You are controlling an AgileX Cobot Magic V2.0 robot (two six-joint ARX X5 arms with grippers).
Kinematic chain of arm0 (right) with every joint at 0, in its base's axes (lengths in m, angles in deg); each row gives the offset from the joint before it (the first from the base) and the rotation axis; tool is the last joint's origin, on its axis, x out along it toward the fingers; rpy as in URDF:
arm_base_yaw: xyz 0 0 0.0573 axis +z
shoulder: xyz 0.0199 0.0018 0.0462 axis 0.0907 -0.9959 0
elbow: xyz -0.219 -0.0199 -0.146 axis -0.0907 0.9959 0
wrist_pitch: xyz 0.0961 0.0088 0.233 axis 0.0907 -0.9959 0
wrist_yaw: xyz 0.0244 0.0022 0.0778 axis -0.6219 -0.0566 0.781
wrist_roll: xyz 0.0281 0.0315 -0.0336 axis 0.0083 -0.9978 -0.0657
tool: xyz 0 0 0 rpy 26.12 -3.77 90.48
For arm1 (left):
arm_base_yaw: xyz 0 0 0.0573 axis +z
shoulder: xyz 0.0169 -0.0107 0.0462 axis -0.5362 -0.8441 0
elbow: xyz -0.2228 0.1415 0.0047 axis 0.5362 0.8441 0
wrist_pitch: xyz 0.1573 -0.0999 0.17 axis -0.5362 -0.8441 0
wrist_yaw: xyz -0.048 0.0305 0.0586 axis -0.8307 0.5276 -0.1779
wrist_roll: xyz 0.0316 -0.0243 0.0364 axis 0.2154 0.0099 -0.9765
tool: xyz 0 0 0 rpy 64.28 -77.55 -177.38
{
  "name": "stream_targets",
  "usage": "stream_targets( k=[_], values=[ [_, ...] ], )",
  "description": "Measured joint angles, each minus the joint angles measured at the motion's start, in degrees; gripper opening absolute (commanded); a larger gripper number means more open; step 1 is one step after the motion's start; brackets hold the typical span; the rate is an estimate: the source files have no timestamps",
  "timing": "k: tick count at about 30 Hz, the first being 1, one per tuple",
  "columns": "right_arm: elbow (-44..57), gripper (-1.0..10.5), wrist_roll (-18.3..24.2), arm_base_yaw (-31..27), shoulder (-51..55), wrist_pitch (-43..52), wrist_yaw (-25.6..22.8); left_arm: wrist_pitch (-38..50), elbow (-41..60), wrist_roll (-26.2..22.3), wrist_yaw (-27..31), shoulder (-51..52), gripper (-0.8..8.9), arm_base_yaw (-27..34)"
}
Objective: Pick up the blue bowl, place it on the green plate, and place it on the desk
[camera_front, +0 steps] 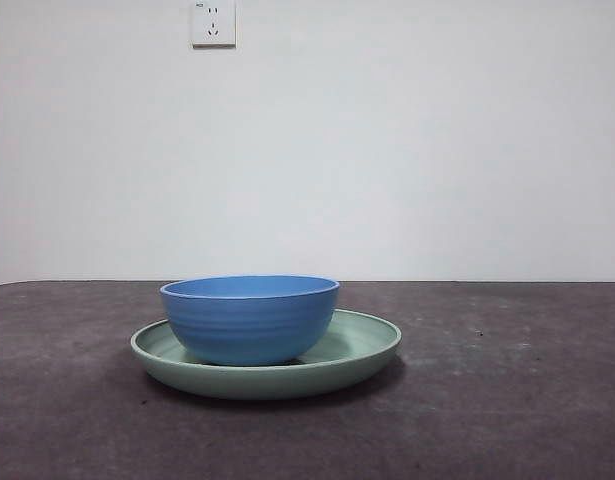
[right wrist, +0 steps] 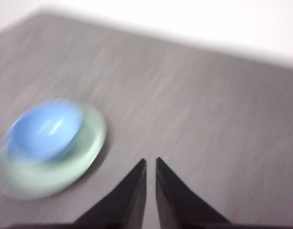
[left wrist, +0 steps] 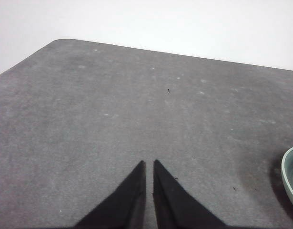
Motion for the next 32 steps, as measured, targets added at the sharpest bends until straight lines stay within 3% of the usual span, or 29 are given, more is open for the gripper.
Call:
stream_targets(
  k=[6,10,20,25,32],
  values=[
    [25.3,0.3,1.4,-4.9,9.9,36.6,0.0,0.0,0.0,0.0,0.0,0.0,0.27,0.0],
    [36.6,0.3,1.6,-6.8,15.1,50.6,0.0,0.0,0.0,0.0,0.0,0.0,0.28,0.0],
    [48.3,0.3,1.6,-11.6,17.6,50.4,-1.7,0.0,0.0,0.0,0.0,0.0,0.27,0.0],
    [50.7,0.3,1.6,-12.5,19.4,50.3,-5.9,0.0,0.0,0.0,0.0,0.0,0.28,0.0],
    [50.9,0.3,1.2,-12.5,23.6,41.3,-12.0,0.0,0.0,0.0,0.0,0.0,0.27,0.0]
  ],
)
